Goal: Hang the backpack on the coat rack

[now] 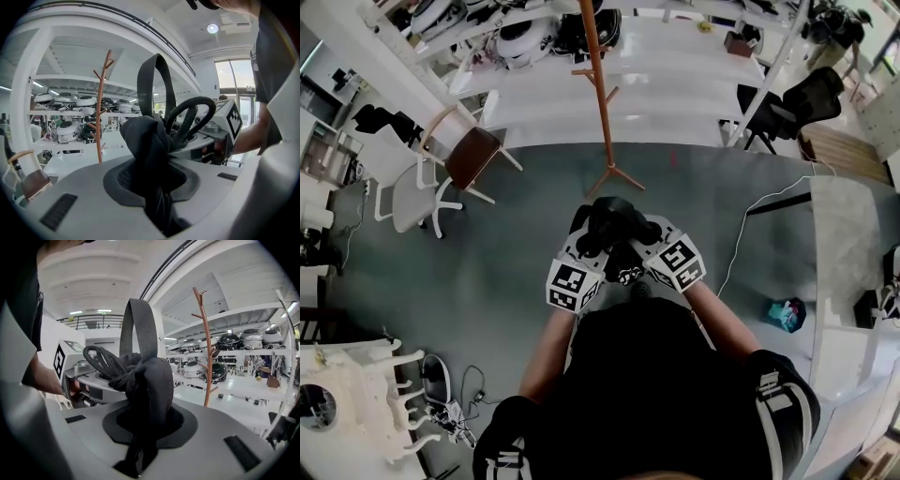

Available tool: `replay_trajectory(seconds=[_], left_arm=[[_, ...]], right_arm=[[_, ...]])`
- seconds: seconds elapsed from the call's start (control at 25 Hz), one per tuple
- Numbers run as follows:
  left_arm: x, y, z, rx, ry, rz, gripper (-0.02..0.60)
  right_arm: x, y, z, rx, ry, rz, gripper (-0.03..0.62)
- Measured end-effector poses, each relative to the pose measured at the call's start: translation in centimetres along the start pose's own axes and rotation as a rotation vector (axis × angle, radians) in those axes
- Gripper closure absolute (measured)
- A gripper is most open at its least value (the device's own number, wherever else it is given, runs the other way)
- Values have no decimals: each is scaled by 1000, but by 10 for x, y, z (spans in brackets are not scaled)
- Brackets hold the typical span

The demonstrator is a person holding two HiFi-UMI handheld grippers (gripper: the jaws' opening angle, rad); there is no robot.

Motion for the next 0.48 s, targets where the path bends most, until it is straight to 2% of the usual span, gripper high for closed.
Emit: replay_trajectory(seconds=[0.48], left_arm=[[11,4,34,46,-19,2,492]], right_arm=[[-1,36,-5,50,14,-4,511]])
Point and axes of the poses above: the fingertips, and each gripper's own axes: z forward along the fingers, y to its right, x out of its top, the point moved 4 cm from there along -z, backward along the fingers, and after that the axes turned 3 degrees about -x, right-handed, at the moved point
